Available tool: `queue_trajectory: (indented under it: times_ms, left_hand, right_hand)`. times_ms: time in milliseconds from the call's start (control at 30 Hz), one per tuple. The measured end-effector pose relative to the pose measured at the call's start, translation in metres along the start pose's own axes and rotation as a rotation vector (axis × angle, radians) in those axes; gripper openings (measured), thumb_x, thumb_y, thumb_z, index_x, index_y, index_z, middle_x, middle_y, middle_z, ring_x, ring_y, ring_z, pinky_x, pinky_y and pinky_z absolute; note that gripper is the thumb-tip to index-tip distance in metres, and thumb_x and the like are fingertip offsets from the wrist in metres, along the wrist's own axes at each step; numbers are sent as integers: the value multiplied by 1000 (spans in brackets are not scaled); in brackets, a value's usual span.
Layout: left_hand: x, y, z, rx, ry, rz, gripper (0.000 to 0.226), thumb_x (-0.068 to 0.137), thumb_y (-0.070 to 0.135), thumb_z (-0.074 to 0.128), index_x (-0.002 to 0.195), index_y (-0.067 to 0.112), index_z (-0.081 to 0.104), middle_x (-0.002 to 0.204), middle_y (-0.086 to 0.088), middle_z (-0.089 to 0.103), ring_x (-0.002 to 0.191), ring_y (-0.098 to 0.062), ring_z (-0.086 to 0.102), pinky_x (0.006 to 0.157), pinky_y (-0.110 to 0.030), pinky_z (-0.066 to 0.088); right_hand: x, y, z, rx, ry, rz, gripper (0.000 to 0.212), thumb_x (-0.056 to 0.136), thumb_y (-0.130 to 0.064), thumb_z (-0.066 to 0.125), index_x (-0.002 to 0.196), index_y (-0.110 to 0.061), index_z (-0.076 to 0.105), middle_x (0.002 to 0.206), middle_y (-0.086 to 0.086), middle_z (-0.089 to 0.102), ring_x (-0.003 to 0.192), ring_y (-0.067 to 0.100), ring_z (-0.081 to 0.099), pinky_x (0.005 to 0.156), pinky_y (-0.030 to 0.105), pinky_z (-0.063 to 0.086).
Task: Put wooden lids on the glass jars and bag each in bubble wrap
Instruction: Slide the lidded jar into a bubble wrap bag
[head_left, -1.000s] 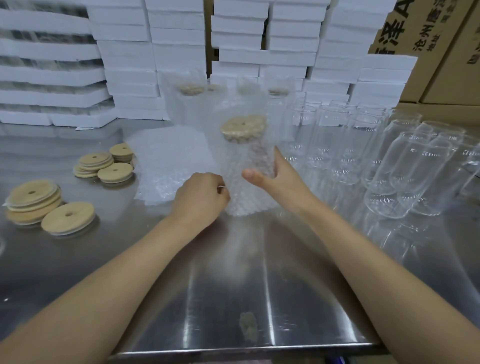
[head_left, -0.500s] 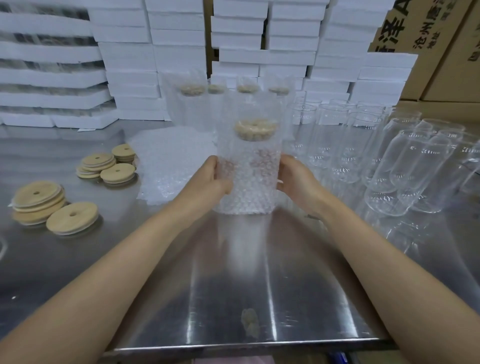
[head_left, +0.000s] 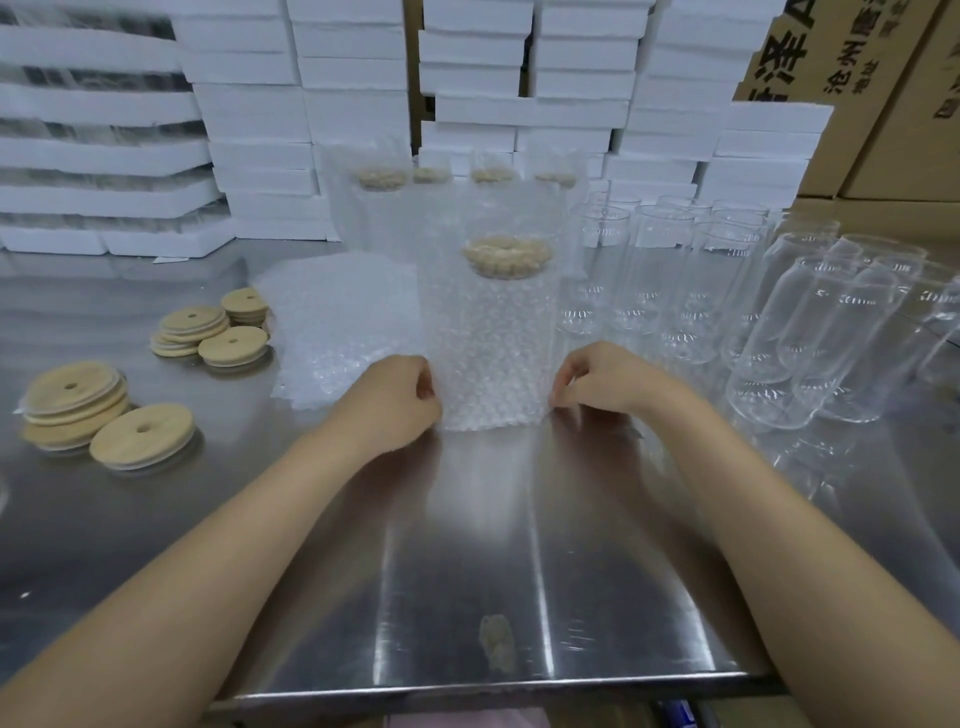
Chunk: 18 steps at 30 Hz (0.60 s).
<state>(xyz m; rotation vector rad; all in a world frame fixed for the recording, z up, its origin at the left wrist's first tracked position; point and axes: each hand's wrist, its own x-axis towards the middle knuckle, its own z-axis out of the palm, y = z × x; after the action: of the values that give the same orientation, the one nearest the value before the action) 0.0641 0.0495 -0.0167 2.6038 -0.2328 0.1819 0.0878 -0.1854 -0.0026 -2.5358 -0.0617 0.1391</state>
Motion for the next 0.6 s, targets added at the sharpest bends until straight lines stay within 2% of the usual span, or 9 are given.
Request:
queue_trajectory:
  times_ms: [67, 100, 167, 233, 367, 400, 467, 533, 600]
  left_hand:
    - [-1, -1, 3, 21, -4, 2, 8, 83, 10, 54, 85, 9, 62, 93, -6, 65, 87, -26, 61, 81, -38, 51]
    - [0, -2, 2, 19, 35, 4, 6, 82, 11, 55, 82, 12, 60, 91, -4, 65, 85, -24, 61, 80, -37, 51]
    - [2, -1, 0, -15, 158, 28, 11, 81, 10, 58, 77, 20, 56, 86, 2, 62, 76, -18, 56, 71, -30, 47]
    - [3, 0, 1, -86, 201, 87, 12, 81, 9, 59, 77, 21, 57, 81, 4, 61, 66, -9, 52, 61, -24, 41]
    - [2, 1, 10, -50, 49, 163, 12, 82, 6, 57, 77, 16, 61, 75, 3, 60, 72, -17, 59, 65, -24, 43]
    - [3, 1, 10, -67, 75, 176, 14, 82, 4, 57, 77, 16, 62, 74, 3, 62, 72, -17, 61, 65, -23, 44]
    - [5, 1, 5, -180, 233, 190, 15, 85, 3, 56, 81, 16, 63, 75, 3, 63, 66, -8, 61, 60, -16, 48]
    - [3, 4, 0, -419, 355, 162, 15, 97, 19, 49, 88, 17, 62, 79, 4, 64, 65, 1, 61, 51, -8, 45]
    - [0, 10, -3, -713, 261, 60, 48, 96, 59, 34, 107, 22, 64, 95, 8, 67, 77, 4, 62, 55, -9, 46]
  right_hand:
    - [0, 3, -3, 3, 0, 24, 15, 80, -17, 75, 69, -17, 66, 78, 5, 67, 76, 18, 61, 63, 24, 44]
    - [0, 4, -4, -3, -1, 40, 14, 80, -17, 75, 69, -16, 67, 82, 9, 70, 79, 21, 63, 66, 25, 45]
    - [-1, 6, -6, 1, -7, 55, 11, 80, -17, 74, 70, -14, 69, 79, 9, 70, 73, 21, 63, 61, 24, 47]
    - [-2, 4, -4, 71, -14, 33, 11, 79, -16, 75, 70, -15, 70, 70, 5, 68, 64, 18, 60, 51, 18, 46]
    - [-1, 3, -2, 83, -2, -25, 7, 79, -15, 77, 77, -13, 71, 65, -1, 64, 60, 13, 56, 47, 13, 43]
    - [-1, 3, -3, 89, -2, -36, 10, 79, -12, 77, 75, -16, 69, 65, -3, 62, 59, 12, 56, 46, 12, 42]
    - [0, 2, -3, 141, 32, -76, 20, 80, -4, 72, 73, -21, 64, 66, -3, 59, 57, 9, 54, 46, 9, 40]
    - [0, -1, -2, 267, 76, -113, 23, 84, 3, 63, 76, -19, 64, 71, 0, 60, 58, 7, 53, 48, 8, 40]
    - [0, -2, -1, 302, 56, -120, 22, 83, 3, 58, 80, -16, 70, 72, -1, 63, 59, 4, 54, 54, 11, 42]
